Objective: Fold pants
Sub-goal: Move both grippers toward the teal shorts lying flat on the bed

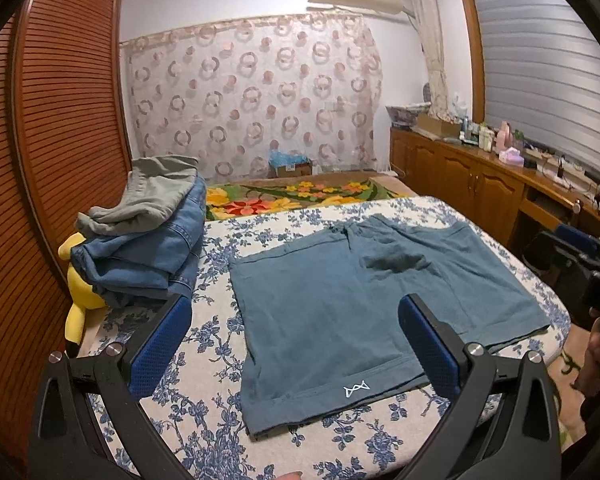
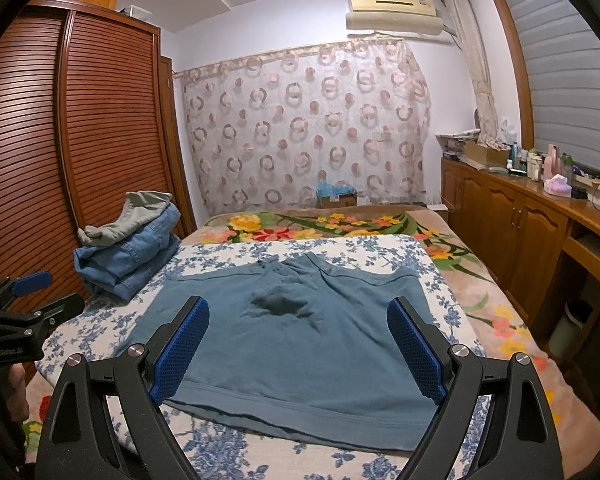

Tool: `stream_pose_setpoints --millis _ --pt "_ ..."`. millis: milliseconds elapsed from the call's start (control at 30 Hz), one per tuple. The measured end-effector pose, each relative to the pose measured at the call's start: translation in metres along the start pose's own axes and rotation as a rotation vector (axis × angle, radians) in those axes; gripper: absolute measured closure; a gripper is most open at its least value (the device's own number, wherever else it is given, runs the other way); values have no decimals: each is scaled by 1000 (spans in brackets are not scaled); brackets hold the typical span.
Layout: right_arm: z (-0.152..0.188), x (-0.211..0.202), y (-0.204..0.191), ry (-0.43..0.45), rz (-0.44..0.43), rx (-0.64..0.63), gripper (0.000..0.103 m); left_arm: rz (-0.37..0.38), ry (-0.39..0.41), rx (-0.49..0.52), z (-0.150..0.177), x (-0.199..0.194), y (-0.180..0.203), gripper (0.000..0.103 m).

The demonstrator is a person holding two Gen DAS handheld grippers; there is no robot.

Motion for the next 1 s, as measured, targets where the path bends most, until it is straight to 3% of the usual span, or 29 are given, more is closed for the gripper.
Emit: stream_pose_setpoints --millis 700,833,1000 --pt "-9 25 13 -67 51 -35 11 90 -118 46 -4 70 3 0" --pt "-19 33 23 -86 1 -4 12 119 -134 55 -5 85 8 0" --pt "-29 44 33 -106 18 -17 15 145 -162 67 -11 98 17 0"
Point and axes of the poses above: each gripper's, at about its wrist camera, not at the fingertips, and x roughly the way its jaws point, y to its right, z to its underside, the point moved 1 cm from there along x, roughly the way its jaws point, and after that the axes turned 6 degrees about -y, right-handed, at the moved point
